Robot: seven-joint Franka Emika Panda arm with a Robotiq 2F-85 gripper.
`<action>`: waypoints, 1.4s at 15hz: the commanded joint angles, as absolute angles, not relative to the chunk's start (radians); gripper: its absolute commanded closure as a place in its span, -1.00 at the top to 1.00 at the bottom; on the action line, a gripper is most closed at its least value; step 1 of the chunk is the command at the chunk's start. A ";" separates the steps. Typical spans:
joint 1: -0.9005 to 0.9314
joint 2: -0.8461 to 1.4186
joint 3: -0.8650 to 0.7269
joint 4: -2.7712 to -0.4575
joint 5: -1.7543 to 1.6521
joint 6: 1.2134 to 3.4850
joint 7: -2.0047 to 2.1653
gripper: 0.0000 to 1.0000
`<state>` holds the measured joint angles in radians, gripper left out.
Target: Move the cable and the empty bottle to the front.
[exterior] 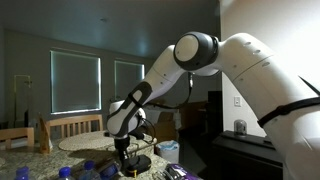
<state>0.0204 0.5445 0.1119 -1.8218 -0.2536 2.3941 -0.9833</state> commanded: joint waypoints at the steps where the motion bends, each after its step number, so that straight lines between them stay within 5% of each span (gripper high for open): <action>1: 0.040 0.416 0.081 -1.879 -0.281 2.341 -0.900 -0.86; 11: 0.094 0.300 0.088 -1.798 -0.330 2.089 -0.756 -0.86; 21: 0.250 0.383 0.116 -1.698 -0.710 1.601 -0.545 -0.87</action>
